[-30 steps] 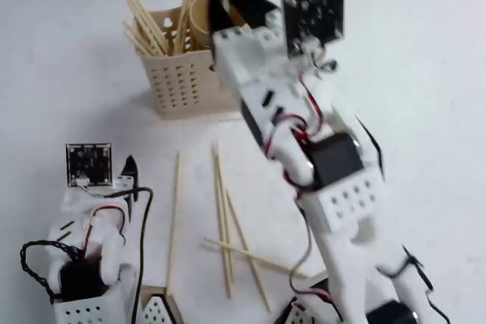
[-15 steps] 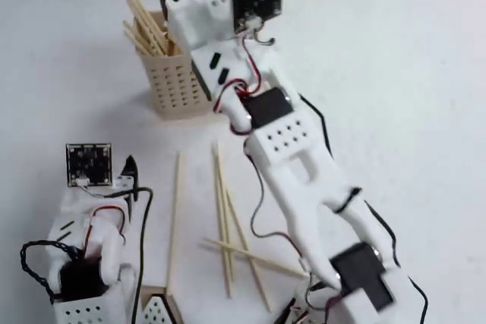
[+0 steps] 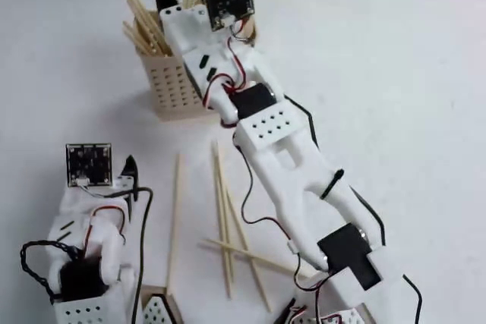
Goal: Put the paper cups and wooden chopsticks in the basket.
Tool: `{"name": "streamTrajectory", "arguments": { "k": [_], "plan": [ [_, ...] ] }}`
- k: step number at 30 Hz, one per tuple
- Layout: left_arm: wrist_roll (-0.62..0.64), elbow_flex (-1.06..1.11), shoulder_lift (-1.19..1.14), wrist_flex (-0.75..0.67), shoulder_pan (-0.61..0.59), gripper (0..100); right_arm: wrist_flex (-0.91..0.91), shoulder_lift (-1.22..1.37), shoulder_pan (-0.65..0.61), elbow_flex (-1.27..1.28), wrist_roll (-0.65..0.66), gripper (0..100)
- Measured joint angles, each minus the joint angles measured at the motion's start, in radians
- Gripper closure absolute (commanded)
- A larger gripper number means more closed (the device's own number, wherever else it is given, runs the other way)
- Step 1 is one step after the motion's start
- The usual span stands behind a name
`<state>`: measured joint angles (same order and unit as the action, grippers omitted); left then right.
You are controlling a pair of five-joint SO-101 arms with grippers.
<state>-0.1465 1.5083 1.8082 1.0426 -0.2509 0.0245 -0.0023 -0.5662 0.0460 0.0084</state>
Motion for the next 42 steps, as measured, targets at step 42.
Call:
{"name": "streamTrajectory", "arguments": {
  "k": [42],
  "plan": [
    [-0.031, 0.011, 0.000, 0.000, 0.000, 82, 0.844, -0.146, -0.164, 0.657, -0.129, 78.3]
  ]
}}
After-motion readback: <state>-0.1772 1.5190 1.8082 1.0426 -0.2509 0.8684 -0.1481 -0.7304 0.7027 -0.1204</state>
